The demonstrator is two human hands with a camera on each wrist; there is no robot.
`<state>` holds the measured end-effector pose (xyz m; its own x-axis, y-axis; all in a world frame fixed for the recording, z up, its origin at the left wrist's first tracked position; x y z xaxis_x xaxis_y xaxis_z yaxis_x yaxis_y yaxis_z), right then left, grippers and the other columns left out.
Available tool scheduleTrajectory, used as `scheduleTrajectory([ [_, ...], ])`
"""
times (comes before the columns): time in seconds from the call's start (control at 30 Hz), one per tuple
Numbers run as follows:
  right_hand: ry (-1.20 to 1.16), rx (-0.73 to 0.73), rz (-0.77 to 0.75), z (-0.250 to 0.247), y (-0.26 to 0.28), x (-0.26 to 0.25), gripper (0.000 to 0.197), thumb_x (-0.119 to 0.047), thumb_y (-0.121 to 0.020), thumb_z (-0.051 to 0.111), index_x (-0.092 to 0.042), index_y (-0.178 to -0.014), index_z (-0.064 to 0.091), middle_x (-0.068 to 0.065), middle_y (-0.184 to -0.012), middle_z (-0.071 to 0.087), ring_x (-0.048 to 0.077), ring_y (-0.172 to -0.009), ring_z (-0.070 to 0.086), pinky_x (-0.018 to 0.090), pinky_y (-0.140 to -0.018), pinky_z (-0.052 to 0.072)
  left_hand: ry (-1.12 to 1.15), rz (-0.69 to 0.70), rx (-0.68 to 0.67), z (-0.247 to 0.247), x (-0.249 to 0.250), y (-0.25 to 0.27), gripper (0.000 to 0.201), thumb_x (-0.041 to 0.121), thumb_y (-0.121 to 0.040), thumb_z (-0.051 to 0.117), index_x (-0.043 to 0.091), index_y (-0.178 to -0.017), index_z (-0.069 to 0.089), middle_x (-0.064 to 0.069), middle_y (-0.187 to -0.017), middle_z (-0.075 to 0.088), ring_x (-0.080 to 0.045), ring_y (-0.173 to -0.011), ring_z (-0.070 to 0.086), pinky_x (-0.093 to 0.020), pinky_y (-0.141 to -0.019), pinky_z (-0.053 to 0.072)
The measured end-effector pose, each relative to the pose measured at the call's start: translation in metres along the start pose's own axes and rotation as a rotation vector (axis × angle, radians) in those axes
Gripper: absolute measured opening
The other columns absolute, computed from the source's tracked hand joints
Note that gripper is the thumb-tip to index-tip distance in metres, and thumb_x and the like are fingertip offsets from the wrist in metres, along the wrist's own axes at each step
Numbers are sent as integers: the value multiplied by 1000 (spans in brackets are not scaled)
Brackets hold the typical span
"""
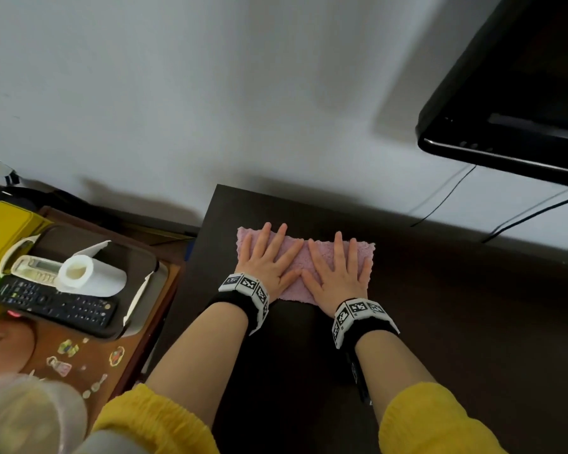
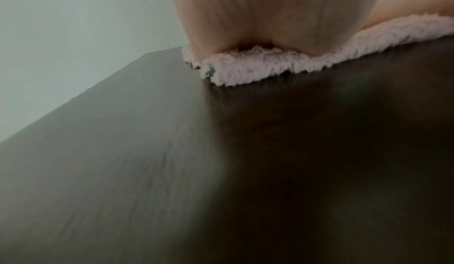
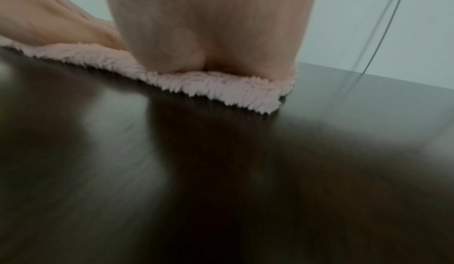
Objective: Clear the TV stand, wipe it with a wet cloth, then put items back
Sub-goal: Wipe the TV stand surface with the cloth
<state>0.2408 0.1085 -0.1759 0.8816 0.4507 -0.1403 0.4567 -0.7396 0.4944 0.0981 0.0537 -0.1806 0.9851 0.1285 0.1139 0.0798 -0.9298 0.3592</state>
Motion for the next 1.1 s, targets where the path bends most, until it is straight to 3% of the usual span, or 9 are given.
scheduleTrajectory([
  [0.27, -22, -27, 34, 61, 112, -10, 61, -66, -89, 7, -49, -142, -18, 3, -154, -32, 29, -140, -30, 57, -112, -16, -9, 81, -81, 42, 33, 104, 92, 71, -63, -33, 40, -147, -14, -1, -159, -17, -30, -145, -17, -51, -113, -12],
  [0.4, -34, -42, 48, 96, 174, -18, 58, -63, -93, 11, -49, -142, -19, 2, -153, -33, 29, -139, -32, 55, -111, -18, -6, 90, -126, 69, 50, 166, 84, 71, -69, -24, 39, -146, -16, -1, -158, -21, -30, -144, -22, -51, -111, -17],
  [0.53, -35, -51, 63, 131, 228, -26, 71, -70, -73, -14, -50, -140, -22, 2, -153, -34, 29, -139, -32, 56, -111, -17, -10, 113, -128, 91, 64, 223, 84, 72, -70, -24, 38, -146, -15, 0, -158, -21, -29, -144, -22, -47, -107, -21],
  [0.67, -74, -69, 75, 159, 274, -33, 73, -69, -66, -18, -49, -136, -27, -1, -148, -39, 28, -140, -32, 56, -111, -18, -7, 129, -150, 111, 76, 268, 76, 65, -68, -24, 37, -139, -22, 3, -151, -27, -24, -135, -30, -48, -105, -21],
  [0.73, -71, -67, 56, 167, 293, -34, 73, -72, -65, -21, -48, -133, -31, -3, -141, -44, 27, -139, -33, 56, -111, -19, -6, 100, -108, 119, 80, 289, 71, 64, -82, -16, 36, -146, -6, -2, -158, -3, -27, -139, -11, -53, -109, -5],
  [0.8, -62, -73, 48, 181, 310, -33, 75, -76, -64, -27, -47, -134, -30, -2, -142, -42, 26, -138, -33, 54, -110, -20, 18, 59, -184, 127, 84, 309, 64, 61, -91, -4, 33, -145, 17, -5, -154, 27, -31, -139, 17, -55, -106, 14],
  [0.9, -28, -12, 42, 186, 334, -24, 69, -69, -76, -17, -47, -141, -16, 4, -154, -24, 27, -140, -23, 53, -110, -13, 29, 47, -192, 136, 103, 332, 60, 59, -94, 6, 31, -137, 38, -5, -138, 53, -33, -124, 52, -53, -98, 34],
  [1.0, -44, -121, 24, 194, 356, -8, 75, -70, -63, -22, -45, -134, -31, -1, -140, -44, 22, -131, -40, 50, -110, -19, 84, 43, -208, 144, 128, 348, 61, 60, -94, 8, 31, -135, 42, -5, -136, 56, -33, -120, 57, -56, -101, 35],
  [1.1, -45, -139, 30, 197, 369, 12, 77, -72, -62, -22, -44, -134, -31, -1, -139, -44, 22, -130, -40, 49, -110, -19, 112, 38, -255, 150, 150, 350, 62, 61, -93, 7, 32, -134, 42, -5, -139, 52, -32, -123, 54, -53, -96, 36],
])
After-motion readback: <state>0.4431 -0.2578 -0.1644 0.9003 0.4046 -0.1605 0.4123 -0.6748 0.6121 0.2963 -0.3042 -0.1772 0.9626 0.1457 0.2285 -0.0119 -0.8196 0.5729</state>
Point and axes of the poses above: each hand's wrist, its own y-axis away from the middle knuckle, its own z-axis out of the palm, x = y × z, the point moved 3 cm from there along -y, towards the middle knuckle
